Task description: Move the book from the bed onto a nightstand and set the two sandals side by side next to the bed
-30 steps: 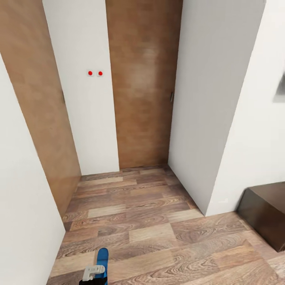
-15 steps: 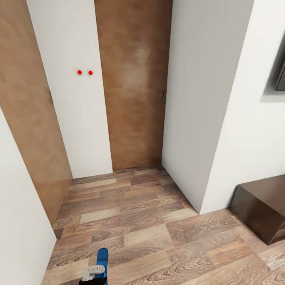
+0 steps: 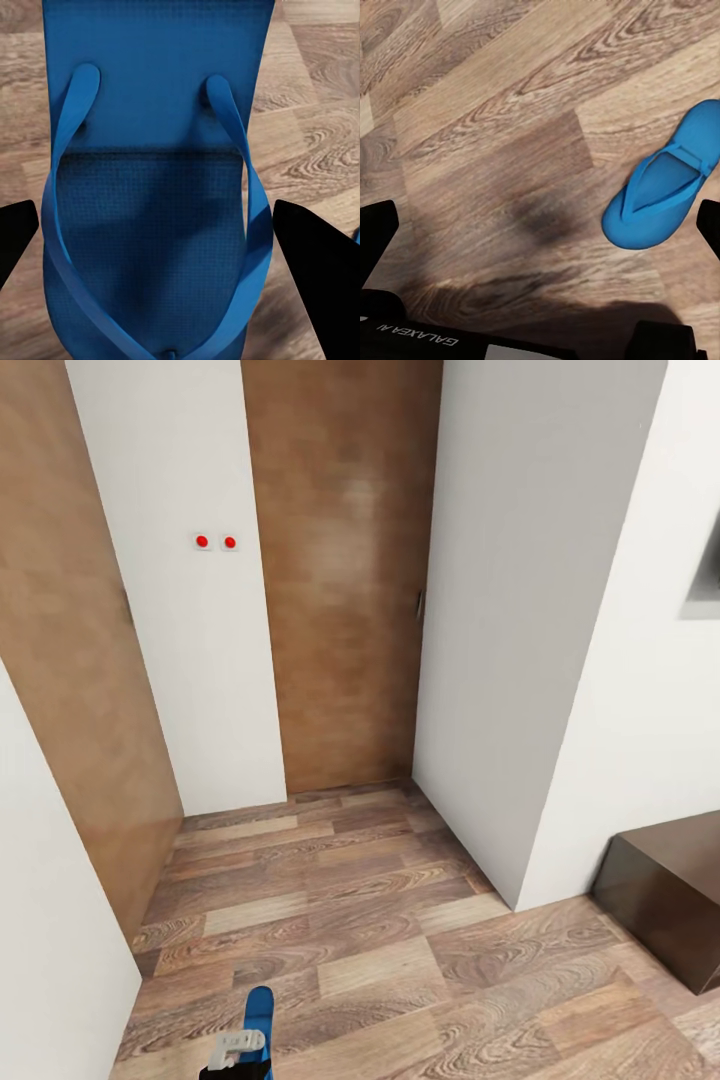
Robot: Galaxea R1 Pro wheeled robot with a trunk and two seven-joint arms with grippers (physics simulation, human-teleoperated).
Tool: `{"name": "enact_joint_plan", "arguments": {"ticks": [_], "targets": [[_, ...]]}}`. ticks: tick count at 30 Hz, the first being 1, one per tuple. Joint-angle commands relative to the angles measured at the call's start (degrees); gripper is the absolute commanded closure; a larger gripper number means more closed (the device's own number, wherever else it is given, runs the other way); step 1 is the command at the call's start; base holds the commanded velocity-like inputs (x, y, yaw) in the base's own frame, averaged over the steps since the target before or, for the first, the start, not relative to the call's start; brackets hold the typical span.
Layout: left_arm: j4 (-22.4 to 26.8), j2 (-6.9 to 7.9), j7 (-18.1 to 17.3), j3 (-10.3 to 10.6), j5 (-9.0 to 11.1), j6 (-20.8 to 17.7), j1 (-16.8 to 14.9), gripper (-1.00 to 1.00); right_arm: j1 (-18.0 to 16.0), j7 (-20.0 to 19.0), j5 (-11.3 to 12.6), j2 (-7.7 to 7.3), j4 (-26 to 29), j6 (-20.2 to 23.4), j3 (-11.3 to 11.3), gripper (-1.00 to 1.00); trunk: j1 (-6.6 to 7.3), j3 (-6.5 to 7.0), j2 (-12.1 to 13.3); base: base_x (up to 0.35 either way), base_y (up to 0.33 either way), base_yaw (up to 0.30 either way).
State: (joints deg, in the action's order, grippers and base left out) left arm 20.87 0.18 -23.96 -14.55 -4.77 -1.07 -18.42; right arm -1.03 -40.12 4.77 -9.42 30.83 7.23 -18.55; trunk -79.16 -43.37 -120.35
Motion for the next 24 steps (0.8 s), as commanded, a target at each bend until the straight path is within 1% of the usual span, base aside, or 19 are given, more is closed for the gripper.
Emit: {"name": "enact_joint_plan", "arguments": {"ticks": [1, 4, 9, 13, 17, 24], "targets": [[0.05, -0.06, -0.39, -0.48, -0.5, -0.11, -0.03, 1.0, -0.03, -0.28, 0.5, 0.01, 0.02, 0.59, -0.18, -1.0, 0.01, -0.06, -0.03, 0.012, 0.006, 0.0], [0.05, -0.07, -0.39, -0.48, -0.5, -0.13, -0.04, 1.0, -0.03, -0.29, 0.5, 0.01, 0.02, 0.59, -0.18, -1.0, 0.01, -0.06, -0.03, 0.034, 0.003, 0.0], [0.05, -0.05, -0.39, -0.48, -0.5, -0.15, -0.02, 1.0, -0.03, -0.31, 0.5, 0.01, 0.02, 0.59, -0.18, -1.0, 0.01, -0.06, -0.03, 0.181, 0.001, 0.0], [0.05, -0.04, -0.37, -0.48, -0.5, -0.11, -0.03, 1.0, -0.03, -0.3, 0.5, 0.01, 0.02, 0.59, -0.14, -1.0, 0.01, -0.06, -0.03, 0.074, 0.0, -0.051], [0.05, -0.04, -0.39, -0.48, -0.5, -0.13, -0.04, 1.0, -0.03, -0.29, 0.5, 0.01, 0.02, 0.59, -0.13, -1.0, 0.01, -0.06, -0.03, 0.015, 0.0, -0.218], [0.05, -0.06, -0.39, -0.48, -0.5, -0.1, -0.03, 1.0, -0.03, -0.31, 0.5, 0.01, 0.02, 0.59, -0.17, -1.0, 0.01, -0.06, -0.03, 0.002, 0.0, -0.292]]}}
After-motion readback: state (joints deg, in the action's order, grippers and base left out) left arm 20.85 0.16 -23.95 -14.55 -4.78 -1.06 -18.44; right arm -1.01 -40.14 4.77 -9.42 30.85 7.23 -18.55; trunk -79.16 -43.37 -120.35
